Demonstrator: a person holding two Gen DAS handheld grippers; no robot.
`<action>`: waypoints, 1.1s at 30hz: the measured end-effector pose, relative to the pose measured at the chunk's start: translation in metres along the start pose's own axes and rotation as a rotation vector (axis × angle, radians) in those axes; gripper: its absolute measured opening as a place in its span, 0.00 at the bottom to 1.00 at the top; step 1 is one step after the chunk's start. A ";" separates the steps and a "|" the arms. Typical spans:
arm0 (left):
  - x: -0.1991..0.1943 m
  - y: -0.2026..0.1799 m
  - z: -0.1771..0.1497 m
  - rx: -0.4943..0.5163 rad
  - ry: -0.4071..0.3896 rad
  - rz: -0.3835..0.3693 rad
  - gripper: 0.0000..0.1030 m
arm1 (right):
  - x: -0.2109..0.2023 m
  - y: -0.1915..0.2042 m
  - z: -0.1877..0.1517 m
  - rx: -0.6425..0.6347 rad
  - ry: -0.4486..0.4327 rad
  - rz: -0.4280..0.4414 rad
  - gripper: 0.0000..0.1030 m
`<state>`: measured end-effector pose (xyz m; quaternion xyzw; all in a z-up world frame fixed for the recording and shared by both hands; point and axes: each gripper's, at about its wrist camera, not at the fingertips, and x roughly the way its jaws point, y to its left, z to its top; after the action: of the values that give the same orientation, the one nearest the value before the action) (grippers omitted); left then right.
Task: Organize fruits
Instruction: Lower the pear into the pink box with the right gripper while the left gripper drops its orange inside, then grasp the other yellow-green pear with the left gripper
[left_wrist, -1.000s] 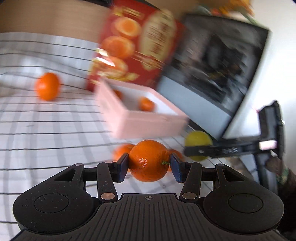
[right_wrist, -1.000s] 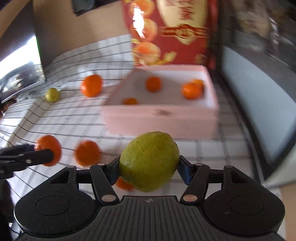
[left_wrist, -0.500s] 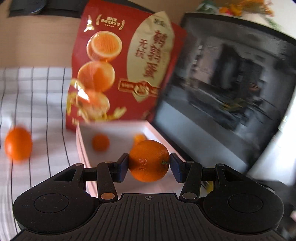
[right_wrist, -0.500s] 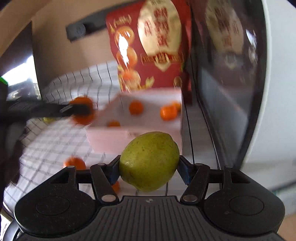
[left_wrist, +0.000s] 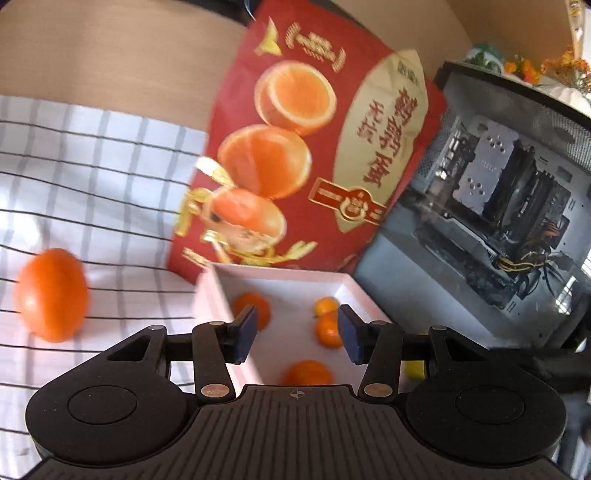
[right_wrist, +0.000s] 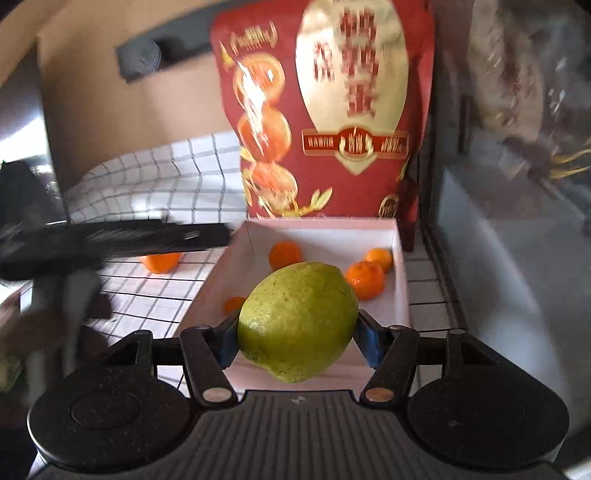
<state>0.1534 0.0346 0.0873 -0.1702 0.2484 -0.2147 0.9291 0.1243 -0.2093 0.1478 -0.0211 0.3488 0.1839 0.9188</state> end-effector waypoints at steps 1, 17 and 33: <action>-0.008 0.006 -0.003 -0.001 -0.022 0.018 0.51 | 0.012 0.001 0.003 0.009 0.022 -0.006 0.61; -0.048 0.085 -0.028 -0.068 -0.099 0.292 0.51 | 0.125 -0.020 0.039 0.195 0.211 -0.192 0.62; -0.074 0.111 -0.028 -0.104 -0.254 0.517 0.51 | 0.061 0.018 0.016 -0.035 0.000 -0.187 0.70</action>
<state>0.1155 0.1586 0.0463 -0.1742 0.1758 0.0652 0.9667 0.1698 -0.1706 0.1219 -0.0697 0.3422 0.1035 0.9313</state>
